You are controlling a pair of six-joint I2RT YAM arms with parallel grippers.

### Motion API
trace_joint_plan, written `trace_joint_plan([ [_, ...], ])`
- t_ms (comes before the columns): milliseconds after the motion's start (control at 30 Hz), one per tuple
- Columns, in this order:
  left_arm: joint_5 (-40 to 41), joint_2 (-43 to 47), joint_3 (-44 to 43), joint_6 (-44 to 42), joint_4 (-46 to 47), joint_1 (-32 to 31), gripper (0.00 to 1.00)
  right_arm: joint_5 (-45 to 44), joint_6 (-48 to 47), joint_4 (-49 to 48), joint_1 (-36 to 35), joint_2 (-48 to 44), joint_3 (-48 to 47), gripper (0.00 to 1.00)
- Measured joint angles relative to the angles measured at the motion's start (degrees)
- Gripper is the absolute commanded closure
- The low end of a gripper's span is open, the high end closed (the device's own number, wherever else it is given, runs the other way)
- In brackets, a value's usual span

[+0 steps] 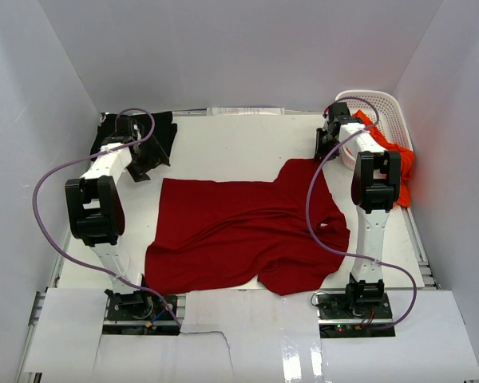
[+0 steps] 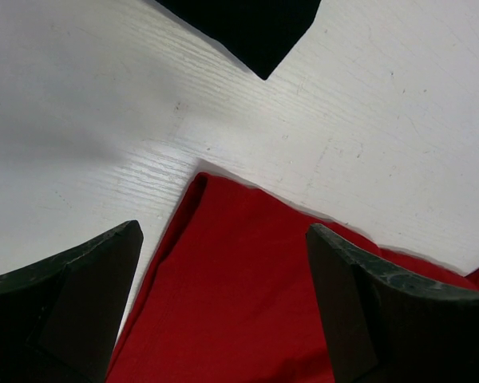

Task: Fold and stack the t-shirts
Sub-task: Flatten out the tshirt

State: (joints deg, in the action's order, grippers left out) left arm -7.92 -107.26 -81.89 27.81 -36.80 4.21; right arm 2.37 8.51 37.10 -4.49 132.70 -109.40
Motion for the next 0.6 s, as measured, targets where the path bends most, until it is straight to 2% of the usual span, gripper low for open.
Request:
trace_joint_plan([
  [133, -0.3, 0.1, 0.6, 0.0, 0.2, 0.0, 0.05, -0.4, -0.1, 0.0, 0.0, 0.0, 0.0, 0.75],
  [167, -0.4, 0.1, 0.9, 0.0, 0.2, 0.0, 0.05, -0.5, -0.1, 0.0, 0.0, 0.0, 0.0, 0.81],
  [267, -0.7, 0.1, 2.4, 0.0, 0.4, 0.0, 0.05, -0.5, -0.2, 0.0, 0.0, 0.1, 0.0, 0.92],
  [500, -1.4, 0.0, 4.3, 0.1, 0.2, 0.0, 0.05, -0.2, -0.1, 0.0, 0.0, 0.4, -0.6, 0.92],
  [567, -1.6, -0.2, 4.3, 0.2, 0.4, 0.0, 0.08, -0.2, -0.1, 0.0, 0.0, 0.4, -0.6, 0.92],
  [600, -1.6, -0.3, 4.3, 0.3, 0.7, 0.0, 0.14, -0.1, -0.2, 0.0, 0.0, 0.4, -0.6, 0.92],
])
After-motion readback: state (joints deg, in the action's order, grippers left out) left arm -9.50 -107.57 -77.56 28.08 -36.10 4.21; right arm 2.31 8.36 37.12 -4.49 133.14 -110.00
